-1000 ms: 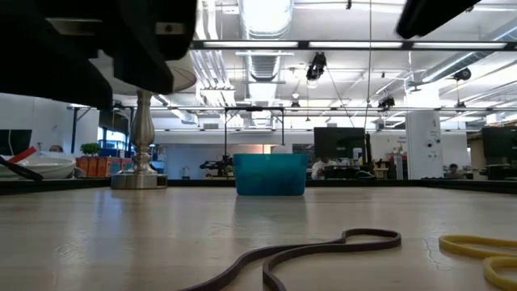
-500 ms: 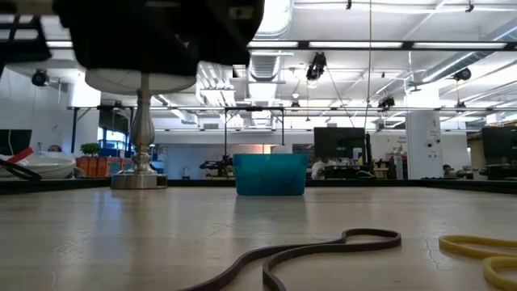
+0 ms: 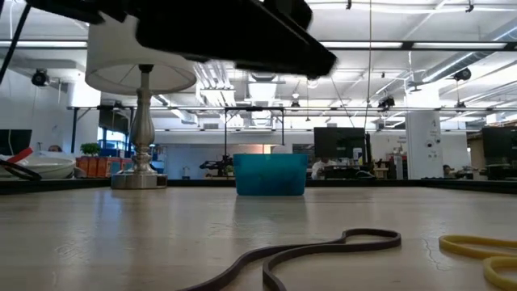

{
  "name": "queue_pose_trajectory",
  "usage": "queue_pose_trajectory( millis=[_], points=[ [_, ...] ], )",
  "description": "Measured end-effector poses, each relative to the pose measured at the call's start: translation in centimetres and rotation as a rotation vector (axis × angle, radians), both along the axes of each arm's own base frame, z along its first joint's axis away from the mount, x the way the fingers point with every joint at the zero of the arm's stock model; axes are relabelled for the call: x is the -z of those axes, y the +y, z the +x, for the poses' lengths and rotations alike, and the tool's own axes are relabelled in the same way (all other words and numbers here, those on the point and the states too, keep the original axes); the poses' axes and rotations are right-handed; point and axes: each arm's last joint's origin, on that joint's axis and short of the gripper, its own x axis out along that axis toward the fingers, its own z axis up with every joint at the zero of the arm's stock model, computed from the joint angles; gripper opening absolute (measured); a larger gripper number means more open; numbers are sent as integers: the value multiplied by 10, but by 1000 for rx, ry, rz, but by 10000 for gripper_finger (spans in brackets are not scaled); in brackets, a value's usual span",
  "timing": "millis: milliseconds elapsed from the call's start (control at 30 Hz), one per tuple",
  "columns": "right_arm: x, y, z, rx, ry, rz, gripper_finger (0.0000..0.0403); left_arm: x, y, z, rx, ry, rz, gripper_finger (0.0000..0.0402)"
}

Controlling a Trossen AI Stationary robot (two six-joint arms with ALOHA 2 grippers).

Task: Pick and place rubber bands into bin
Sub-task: Put the violet rubber band into the blue bin

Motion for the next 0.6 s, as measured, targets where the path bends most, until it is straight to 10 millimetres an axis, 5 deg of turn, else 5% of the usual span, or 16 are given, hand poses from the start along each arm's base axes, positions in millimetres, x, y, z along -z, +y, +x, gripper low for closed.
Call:
queue_pose_trajectory(
  millis=[367,600],
  points=[
    [34,6,3,-13,-27,112,57,17,0,8,-102,204,-17,130],
    [34,7,4,-50,-12,139,57,32,-13,7,-93,243,-16,130]
  ],
)
